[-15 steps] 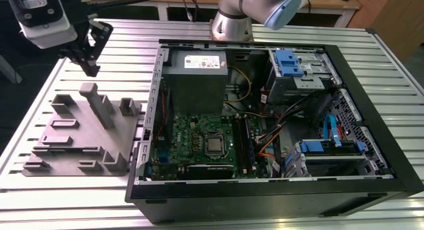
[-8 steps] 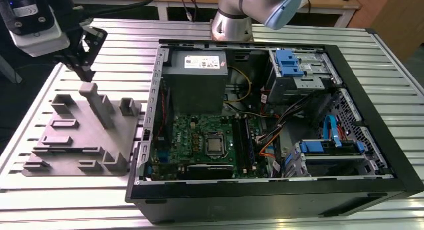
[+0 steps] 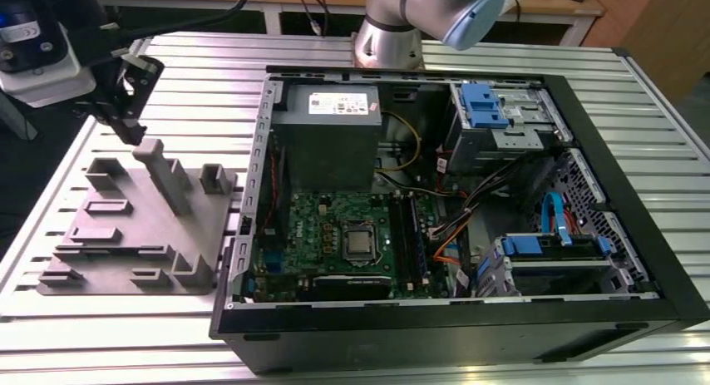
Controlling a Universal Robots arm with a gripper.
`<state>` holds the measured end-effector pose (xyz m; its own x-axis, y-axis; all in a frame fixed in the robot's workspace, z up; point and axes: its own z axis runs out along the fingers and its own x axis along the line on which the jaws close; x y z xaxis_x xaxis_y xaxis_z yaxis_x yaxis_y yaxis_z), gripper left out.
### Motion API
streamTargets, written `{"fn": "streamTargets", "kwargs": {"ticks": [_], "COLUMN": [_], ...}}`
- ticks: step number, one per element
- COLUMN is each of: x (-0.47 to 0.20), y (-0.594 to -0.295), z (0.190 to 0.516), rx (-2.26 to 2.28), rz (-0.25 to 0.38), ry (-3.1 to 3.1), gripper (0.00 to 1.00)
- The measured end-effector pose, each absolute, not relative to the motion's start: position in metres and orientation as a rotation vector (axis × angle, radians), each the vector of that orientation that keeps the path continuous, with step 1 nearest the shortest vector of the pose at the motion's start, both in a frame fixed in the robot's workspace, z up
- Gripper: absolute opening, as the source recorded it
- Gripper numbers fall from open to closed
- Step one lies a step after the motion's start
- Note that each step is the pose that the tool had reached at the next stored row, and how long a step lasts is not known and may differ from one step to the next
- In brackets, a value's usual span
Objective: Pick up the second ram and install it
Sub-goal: 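Reach for the second ram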
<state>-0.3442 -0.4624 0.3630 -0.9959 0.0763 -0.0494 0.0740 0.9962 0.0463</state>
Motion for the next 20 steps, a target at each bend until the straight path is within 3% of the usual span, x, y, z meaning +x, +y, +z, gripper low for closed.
{"fn": "streamTargets", "kwargs": {"ticks": [20], "x": [-0.376], "y": [-0.476], "z": [0.343], "rx": [0.116], "rz": [0.069], "ry": [3.088], "gripper": [0.07]}}
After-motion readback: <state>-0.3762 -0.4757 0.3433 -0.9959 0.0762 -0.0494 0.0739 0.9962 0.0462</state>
